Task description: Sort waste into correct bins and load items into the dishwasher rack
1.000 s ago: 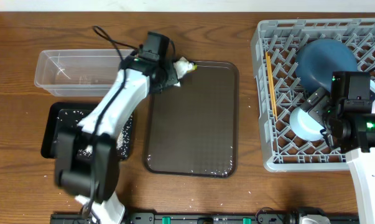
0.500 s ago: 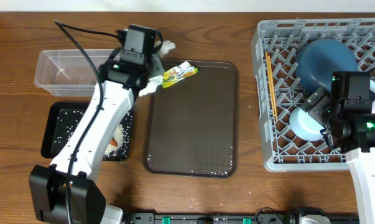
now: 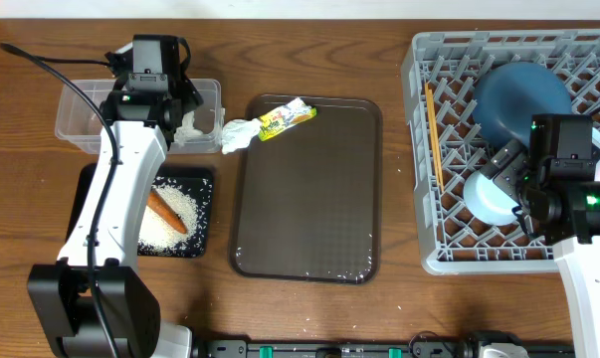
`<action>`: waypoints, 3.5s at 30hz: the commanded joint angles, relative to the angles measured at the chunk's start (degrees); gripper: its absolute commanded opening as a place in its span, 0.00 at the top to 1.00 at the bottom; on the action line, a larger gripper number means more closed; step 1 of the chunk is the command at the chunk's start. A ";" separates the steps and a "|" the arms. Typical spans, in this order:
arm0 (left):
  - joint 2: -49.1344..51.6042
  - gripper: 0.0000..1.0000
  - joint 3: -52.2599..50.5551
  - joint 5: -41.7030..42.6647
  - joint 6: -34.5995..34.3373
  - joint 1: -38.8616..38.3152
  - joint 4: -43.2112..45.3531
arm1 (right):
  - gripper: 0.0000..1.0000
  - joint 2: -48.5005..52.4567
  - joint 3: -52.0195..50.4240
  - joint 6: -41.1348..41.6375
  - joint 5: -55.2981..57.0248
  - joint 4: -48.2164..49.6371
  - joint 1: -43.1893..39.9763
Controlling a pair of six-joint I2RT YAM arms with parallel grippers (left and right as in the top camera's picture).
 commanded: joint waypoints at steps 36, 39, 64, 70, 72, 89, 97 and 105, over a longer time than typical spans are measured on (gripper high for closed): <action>17.25 0.16 -0.87 9.38 23.52 -13.40 8.59 | 0.01 -0.15 1.01 -0.72 0.59 -0.02 -0.17; 17.79 0.17 -0.87 9.35 23.54 -13.57 8.61 | 0.01 -0.15 1.01 -0.72 0.59 -0.02 -0.17; 21.57 0.24 -1.16 9.38 23.71 -14.21 6.01 | 0.01 -0.15 1.01 -0.72 0.59 0.00 -0.17; 21.59 0.29 -2.45 9.35 23.71 -14.19 6.03 | 0.01 -0.15 1.01 -0.72 0.59 0.00 -0.17; 21.59 0.32 -2.51 9.35 23.71 -14.19 6.03 | 0.01 -0.15 1.01 -0.72 0.59 -0.02 -0.17; 21.14 0.94 -1.90 9.35 23.65 -14.21 6.03 | 0.01 -0.15 1.01 -0.72 0.59 -0.02 -0.17; 13.00 0.94 -1.88 9.38 18.88 -14.47 5.66 | 0.01 -0.15 1.01 -0.72 0.59 0.00 -0.17; 3.04 0.94 -1.88 9.03 17.20 -14.12 10.23 | 0.01 -0.15 1.01 -0.72 0.59 0.00 -0.15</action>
